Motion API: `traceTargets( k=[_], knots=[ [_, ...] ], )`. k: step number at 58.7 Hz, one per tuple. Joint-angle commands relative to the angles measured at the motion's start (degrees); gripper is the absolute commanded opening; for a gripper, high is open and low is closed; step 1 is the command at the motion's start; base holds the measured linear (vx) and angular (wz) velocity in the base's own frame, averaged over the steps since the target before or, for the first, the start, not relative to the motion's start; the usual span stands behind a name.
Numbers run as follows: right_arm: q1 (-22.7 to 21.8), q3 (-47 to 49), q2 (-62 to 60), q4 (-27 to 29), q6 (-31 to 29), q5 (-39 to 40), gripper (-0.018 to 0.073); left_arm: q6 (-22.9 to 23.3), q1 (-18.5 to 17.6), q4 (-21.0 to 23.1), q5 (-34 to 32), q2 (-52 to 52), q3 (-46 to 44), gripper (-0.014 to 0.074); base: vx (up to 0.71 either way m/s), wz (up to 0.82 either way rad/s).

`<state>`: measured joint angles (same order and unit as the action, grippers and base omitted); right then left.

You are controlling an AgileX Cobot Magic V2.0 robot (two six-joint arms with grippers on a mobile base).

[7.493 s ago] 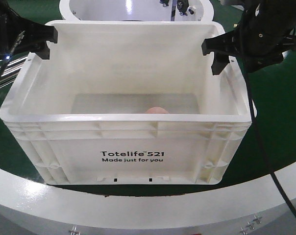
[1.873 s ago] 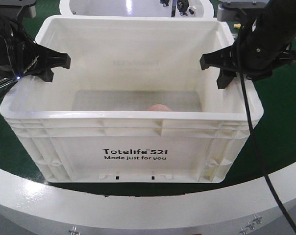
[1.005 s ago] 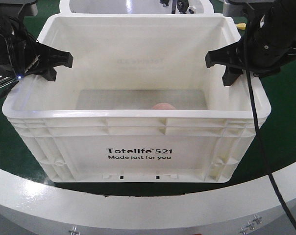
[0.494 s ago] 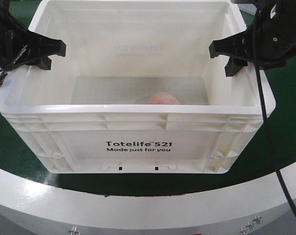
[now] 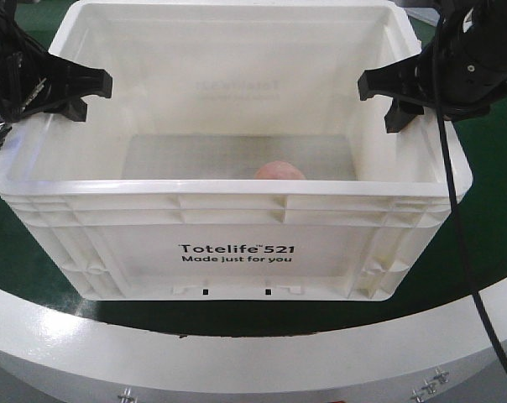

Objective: Place moving items into box and shelve
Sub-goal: 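Lift the tote with both grippers and pull it toward the robot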

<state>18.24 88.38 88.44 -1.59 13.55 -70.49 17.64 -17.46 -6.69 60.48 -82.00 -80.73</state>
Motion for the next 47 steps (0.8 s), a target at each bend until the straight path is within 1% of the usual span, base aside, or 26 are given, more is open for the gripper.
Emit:
traceTargets(
  k=[1, 30, 38, 47],
  knots=[
    [-0.51, 2.14, -3.76, -3.05, -0.81, 3.51, -0.0008, 0.45, 0.29, -3.63, -5.3, 3.17, -2.17, -0.0001, 0.0, 0.0],
    [-0.51, 2.14, -4.46, -4.3, -0.81, 5.19, -0.0008, 0.5, 0.29, -3.57, -6.28, 3.17, -2.17, -0.0001, 0.0, 0.0],
    [-0.51, 2.14, -4.54, -4.3, -0.81, 5.24, -0.0008, 0.5, 0.29, -3.57, -7.83, 3.31, -2.17, -0.0001, 0.0, 0.0],
    [-0.51, 2.14, -4.53, -4.3, -0.81, 5.39, -0.0008, 0.57, 0.29, -2.51, -10.23, 4.46, -2.17, -0.0001, 0.0, 0.0]
  ],
)
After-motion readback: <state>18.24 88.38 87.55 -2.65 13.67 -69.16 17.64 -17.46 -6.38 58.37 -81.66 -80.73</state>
